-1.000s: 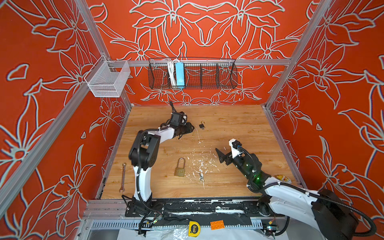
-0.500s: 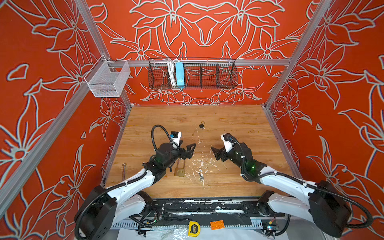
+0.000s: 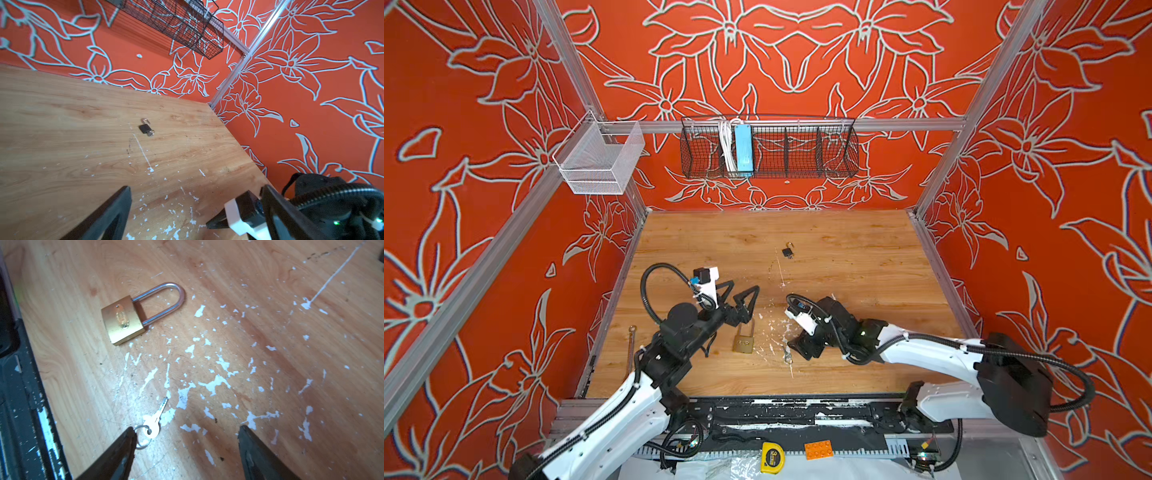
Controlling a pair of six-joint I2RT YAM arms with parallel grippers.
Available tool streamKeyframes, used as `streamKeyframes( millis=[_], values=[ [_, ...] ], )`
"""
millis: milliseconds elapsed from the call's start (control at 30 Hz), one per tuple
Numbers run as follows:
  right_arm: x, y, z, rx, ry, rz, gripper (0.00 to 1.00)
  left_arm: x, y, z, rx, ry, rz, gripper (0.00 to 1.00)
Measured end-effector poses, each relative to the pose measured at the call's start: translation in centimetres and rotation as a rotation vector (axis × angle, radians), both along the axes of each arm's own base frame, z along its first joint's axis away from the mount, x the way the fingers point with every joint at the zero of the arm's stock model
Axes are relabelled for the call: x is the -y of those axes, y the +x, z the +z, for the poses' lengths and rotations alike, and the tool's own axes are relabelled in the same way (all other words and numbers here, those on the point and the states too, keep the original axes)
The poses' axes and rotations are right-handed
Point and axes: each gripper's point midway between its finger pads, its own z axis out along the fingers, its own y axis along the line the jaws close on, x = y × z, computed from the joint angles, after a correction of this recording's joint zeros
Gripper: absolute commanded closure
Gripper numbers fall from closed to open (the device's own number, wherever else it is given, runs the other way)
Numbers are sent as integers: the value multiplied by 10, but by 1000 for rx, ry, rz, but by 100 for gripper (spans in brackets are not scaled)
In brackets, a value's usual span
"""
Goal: Unlock with the key
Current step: 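Draw the left arm back while the right gripper moves over the key, then lower the right gripper onto the key and close on it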
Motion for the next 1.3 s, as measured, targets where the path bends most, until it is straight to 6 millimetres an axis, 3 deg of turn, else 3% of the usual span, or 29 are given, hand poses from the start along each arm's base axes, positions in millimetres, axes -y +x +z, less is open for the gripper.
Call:
streamKeyframes(
  millis=[233, 400, 567, 800, 1100, 1300],
  values=[
    [-17, -18, 5, -26, -51, 88, 33, -34, 1, -14, -34, 38, 172, 3],
    [-30, -27, -20, -91, -167, 120, 37, -48, 3, -24, -65, 69, 247, 3],
    [-23, -28, -40, -142, -288, 84, 38, -52, 4, -26, -69, 76, 271, 3],
    [-16, -35, -39, -183, -334, 67, 38, -57, 6, -29, -78, 84, 297, 3],
    [-22, -49, -43, -195, -370, 111, 40, -61, 8, -29, -83, 73, 316, 3],
    [-28, -50, -60, -201, -442, 121, 44, -62, 9, -30, -90, 67, 323, 3]
  ],
)
